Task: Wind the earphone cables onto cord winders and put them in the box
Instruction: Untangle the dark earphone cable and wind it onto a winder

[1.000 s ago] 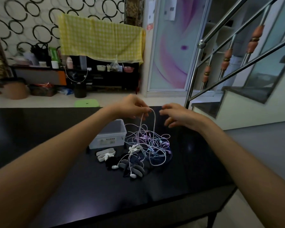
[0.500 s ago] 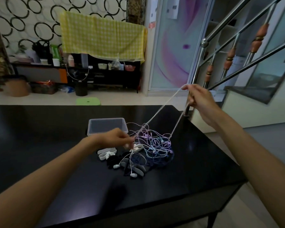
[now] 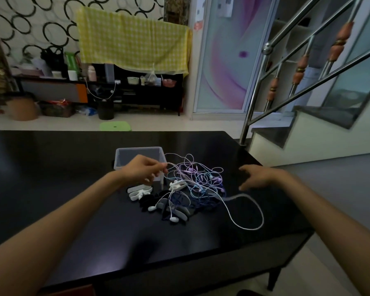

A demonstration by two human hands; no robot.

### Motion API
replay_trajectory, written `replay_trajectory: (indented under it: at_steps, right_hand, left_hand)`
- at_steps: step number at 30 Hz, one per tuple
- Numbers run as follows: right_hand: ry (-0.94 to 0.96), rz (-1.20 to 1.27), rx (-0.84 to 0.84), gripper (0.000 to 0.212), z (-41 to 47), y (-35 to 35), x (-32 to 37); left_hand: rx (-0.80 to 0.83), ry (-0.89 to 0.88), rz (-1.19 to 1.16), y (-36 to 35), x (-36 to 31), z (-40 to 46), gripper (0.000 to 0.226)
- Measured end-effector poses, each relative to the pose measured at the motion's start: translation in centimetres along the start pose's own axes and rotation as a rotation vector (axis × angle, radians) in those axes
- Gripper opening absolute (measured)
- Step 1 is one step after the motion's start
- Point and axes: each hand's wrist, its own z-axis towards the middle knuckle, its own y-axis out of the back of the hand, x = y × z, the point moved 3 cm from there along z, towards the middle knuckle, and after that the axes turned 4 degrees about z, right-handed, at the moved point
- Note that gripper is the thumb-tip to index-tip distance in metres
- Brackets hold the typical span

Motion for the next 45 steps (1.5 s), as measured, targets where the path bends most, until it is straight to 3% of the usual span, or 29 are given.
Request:
replay_trajectory:
  at_steps: [3, 5, 7, 9, 11, 15, 18, 20, 25, 29, 32, 35, 38, 42, 45]
  right_hand:
    - [0.325, 0.327, 0.0, 0.069, -0.5, -1.2, 4.9]
    - [0.412, 0.47, 0.122, 0.066, -0.7, -2.1, 8.3]
    - [0.423, 0.453, 0.28, 0.06, -0.7, -3.4, 10.6]
    - [0.441, 0.391, 0.32, 0.041, -0.6, -4.4, 12.0]
    - [0.477, 0.426, 0.28, 0.023, -0.3, -5.0, 12.4]
    - [0.459, 0.764, 0.256, 0.026, 0.8, -5.8, 11.8]
    - [0.444, 0.668, 0.056, 0.026, 1.9, -5.5, 11.2]
    - [0.447, 0.567, -0.069, 0.023, 2.6, -5.2, 11.1]
    - [0.42, 0.489, -0.18, 0.026, 4.1, -5.3, 10.8]
    - [0.397, 0.519, -0.23, 0.025, 4.6, -5.8, 10.1]
    - [0.373, 0.527, -0.217, 0.026, 4.9, -6.4, 10.0]
    - [0.348, 0.513, -0.216, 0.026, 5.0, -6.8, 9.9]
    - [0.332, 0.574, -0.222, 0.024, 4.5, -6.5, 9.6]
    - [0.295, 0.741, -0.239, 0.019, 3.2, -5.1, 9.3]
    - [0.238, 1.011, -0.217, 0.023, 1.9, -4.8, 9.2]
  left_hand:
    - [0.062, -0.103, 0.149, -0.8, -0.4, -0.4, 0.028]
    - [0.117, -0.128, 0.174, -1.0, -0.6, -0.7, 0.034]
    - [0.159, -0.135, 0.165, -1.1, -0.7, -0.9, 0.036]
    - [0.188, -0.124, 0.178, -1.0, -0.3, -0.9, 0.037]
    - [0.197, -0.076, 0.186, -0.8, 0.6, -0.8, 0.041]
    - [0.124, -0.01, 0.115, -0.1, 2.6, -0.7, 0.039]
    - [-0.095, 0.014, 0.104, 1.3, 5.1, 0.1, 0.03]
    - [-0.204, 0.043, 0.368, 2.1, 7.0, 0.8, 0.022]
    - [-0.078, 0.092, 0.819, 0.0, 8.8, 1.8, 0.035]
    - [0.055, 0.021, 0.85, -2.5, 8.6, 3.3, 0.04]
    - [0.117, 0.004, 1.002, -3.2, 8.5, 4.3, 0.04]
    - [0.082, 0.01, 1.1, -3.5, 8.5, 4.5, 0.042]
    - [-0.091, -0.033, 0.96, -3.1, 8.4, 4.1, 0.037]
    - [-0.424, 0.034, 0.63, -0.7, 7.0, 1.9, 0.035]
    - [-0.49, 0.059, 0.074, -0.6, 5.7, 0.2, 0.036]
